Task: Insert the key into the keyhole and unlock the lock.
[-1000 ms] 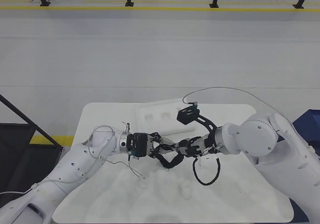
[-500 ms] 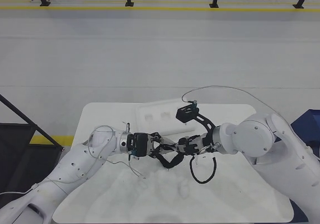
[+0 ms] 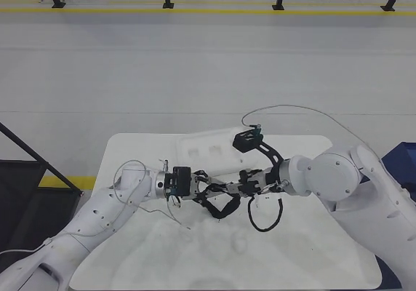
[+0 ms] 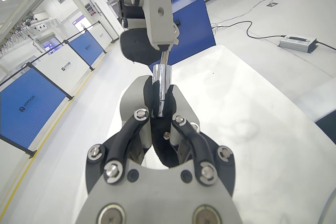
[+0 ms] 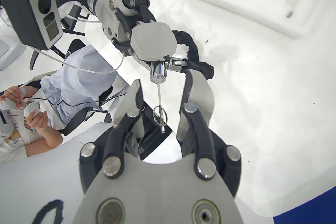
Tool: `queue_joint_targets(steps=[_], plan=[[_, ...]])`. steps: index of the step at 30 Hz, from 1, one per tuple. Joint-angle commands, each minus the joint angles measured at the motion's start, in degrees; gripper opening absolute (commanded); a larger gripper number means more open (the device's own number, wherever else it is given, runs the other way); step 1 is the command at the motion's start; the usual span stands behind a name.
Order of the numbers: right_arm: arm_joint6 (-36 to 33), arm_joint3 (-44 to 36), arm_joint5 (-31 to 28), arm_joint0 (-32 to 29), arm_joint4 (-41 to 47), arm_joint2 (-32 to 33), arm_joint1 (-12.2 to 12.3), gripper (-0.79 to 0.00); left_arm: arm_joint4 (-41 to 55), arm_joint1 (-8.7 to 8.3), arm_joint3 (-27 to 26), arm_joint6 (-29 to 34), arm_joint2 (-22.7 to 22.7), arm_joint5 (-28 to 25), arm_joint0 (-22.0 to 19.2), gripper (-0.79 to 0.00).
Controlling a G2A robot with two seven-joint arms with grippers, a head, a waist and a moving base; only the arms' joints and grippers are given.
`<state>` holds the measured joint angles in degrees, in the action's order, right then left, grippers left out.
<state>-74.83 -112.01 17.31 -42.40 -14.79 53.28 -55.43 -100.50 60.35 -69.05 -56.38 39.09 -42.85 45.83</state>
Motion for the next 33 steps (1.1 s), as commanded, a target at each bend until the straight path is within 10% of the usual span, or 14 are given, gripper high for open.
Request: queue_joint_targets(steps=[1,18,33], plan=[[0.8,-0.3,-0.7,-0.3,0.4,0.7,0.1,0.000,0.6,0.20,0.6,0.4,-0.1,-0.2,-0.2,-0.785],[1.1,-4.4,-27.7,-5.7,-4.5,5.1,2.2,0.000,15.5,1.23,4.1,10.9,2.5,-10.6,0.1,-0.785],[3.9,-5.9,-30.4,-5.5,-8.2,0.9,1.6,0.000,22.1,2.35,3.7,17.7,3.2,-13.9,0.7,-0.785]])
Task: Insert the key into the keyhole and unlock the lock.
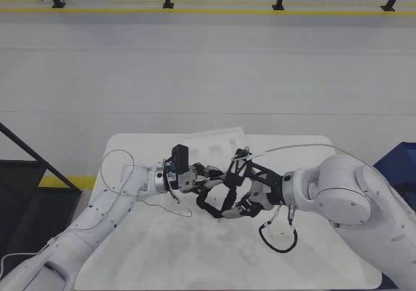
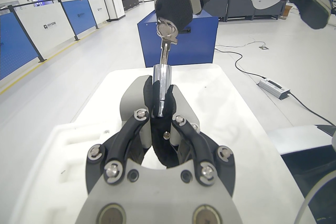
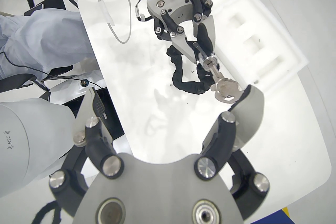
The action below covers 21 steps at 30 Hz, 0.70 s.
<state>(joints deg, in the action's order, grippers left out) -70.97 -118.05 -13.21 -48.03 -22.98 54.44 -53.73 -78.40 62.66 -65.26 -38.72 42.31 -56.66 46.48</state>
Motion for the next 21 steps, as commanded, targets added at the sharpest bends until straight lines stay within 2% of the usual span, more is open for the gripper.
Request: queue_joint_targets(steps=[1,11,21], plan=[[-0.1,0.2,0.3,0.4,0.0,-0.7,-0.2,0.000,-0.1,0.10,-0.1,0.2,0.0,-0.1,0.0,-0.785],[-0.8,1.4,2.4,1.8,0.5,-2.4,-0.7,0.000,-1.5,0.44,-0.5,-0.2,0.5,-0.3,0.3,-0.785],[-1.9,1.8,-2.4,1.2,0.2,0.4,0.1,0.000,-3.9,0.28,0.2,-1.2,1.6,-0.4,0.5,-0.785]])
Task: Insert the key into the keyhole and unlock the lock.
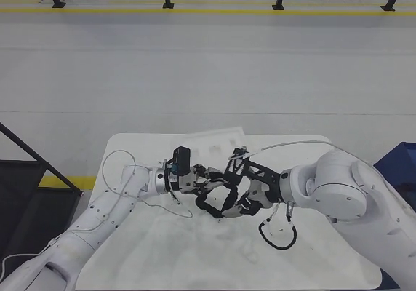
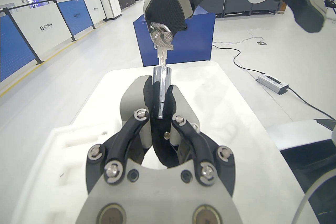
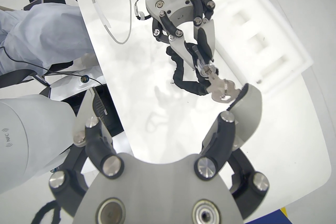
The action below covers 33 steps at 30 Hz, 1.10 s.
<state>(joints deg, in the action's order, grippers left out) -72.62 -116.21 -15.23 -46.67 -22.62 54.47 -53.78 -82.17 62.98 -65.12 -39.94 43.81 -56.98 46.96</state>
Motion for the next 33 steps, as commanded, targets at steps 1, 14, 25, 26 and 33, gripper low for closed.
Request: queue_joint_targets(steps=[1,14,25,26,33], plan=[[-0.5,-0.1,-0.9,-0.3,-0.3,1.0,0.3,0.000,-0.2,-0.08,0.3,0.0,0.3,-0.1,0.0,-0.785],[-1.3,-0.1,-4.4,-1.2,-1.5,3.2,1.0,0.000,-1.5,-0.40,-0.4,0.4,1.8,-1.0,0.5,-0.785],[-0.9,-0.1,-9.2,-2.0,-3.6,3.5,1.4,0.000,-1.8,-0.57,-1.6,1.5,0.7,-1.0,0.2,-0.785],[-1.3,0.2,-11.7,-1.9,-4.1,3.5,1.6,0.000,-1.8,-0.61,-1.6,1.6,0.5,-1.0,0.1,-0.785],[8.2,0.2,-24.7,-0.3,-13.0,-0.6,3.1,0.000,-1.1,-1.01,-1.5,2.8,-1.2,-1.0,-0.7,-0.785]])
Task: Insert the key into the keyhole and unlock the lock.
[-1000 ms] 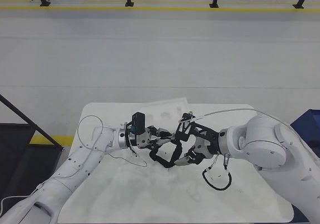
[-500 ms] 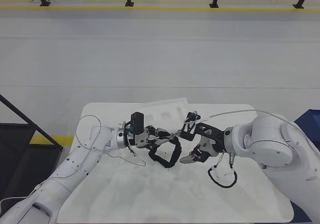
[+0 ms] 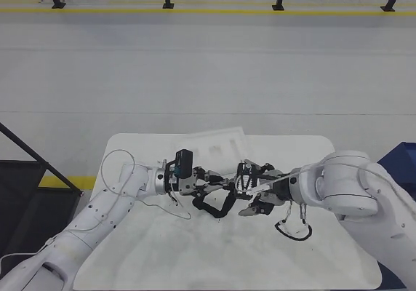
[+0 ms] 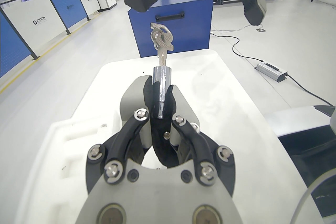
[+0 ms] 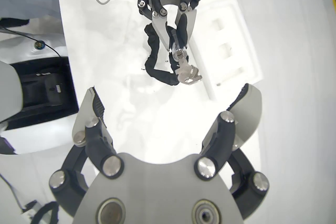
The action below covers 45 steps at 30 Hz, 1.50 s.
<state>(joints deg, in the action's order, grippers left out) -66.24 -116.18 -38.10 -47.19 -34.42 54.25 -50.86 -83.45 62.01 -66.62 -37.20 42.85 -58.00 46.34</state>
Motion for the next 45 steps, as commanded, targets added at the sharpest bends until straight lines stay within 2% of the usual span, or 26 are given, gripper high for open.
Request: queue_joint_targets(steps=[1,8,10,11,17,29,34,45], plan=[[3.8,0.3,-3.7,0.4,-2.8,-0.6,0.5,0.000,0.3,-0.11,0.0,0.2,-0.5,0.0,-0.2,-0.785],[13.1,0.5,-12.5,0.1,-14.0,-1.7,1.5,0.000,1.3,-0.51,-0.3,0.7,-2.4,0.0,-0.9,-0.785],[14.6,0.0,-13.1,-0.2,-17.2,-1.4,1.6,-0.175,1.7,-0.63,-0.3,0.8,-2.7,0.0,-1.2,-0.785],[15.4,-0.3,-13.2,-0.4,-18.8,-1.3,1.6,-0.394,1.8,-0.69,-0.3,0.8,-2.9,0.0,-1.3,-0.785],[18.7,-1.2,-14.3,-1.0,-26.0,-1.7,1.5,-0.511,2.4,-1.01,-0.4,0.9,-3.8,0.0,-1.8,-0.785],[22.4,-1.1,-13.6,-1.3,-35.3,-4.1,1.0,-0.582,3.6,-1.48,-0.5,1.1,-5.2,0.0,-2.6,-0.785],[23.9,-1.0,-12.7,-2.0,-36.3,-4.0,0.9,-0.785,4.0,-1.60,-0.5,1.0,-5.7,0.0,-2.8,-0.785],[24.4,0.1,-7.8,-3.7,-29.1,-1.9,0.8,-0.785,3.9,-1.62,-0.3,0.7,-6.6,0.0,-3.1,-0.785]])
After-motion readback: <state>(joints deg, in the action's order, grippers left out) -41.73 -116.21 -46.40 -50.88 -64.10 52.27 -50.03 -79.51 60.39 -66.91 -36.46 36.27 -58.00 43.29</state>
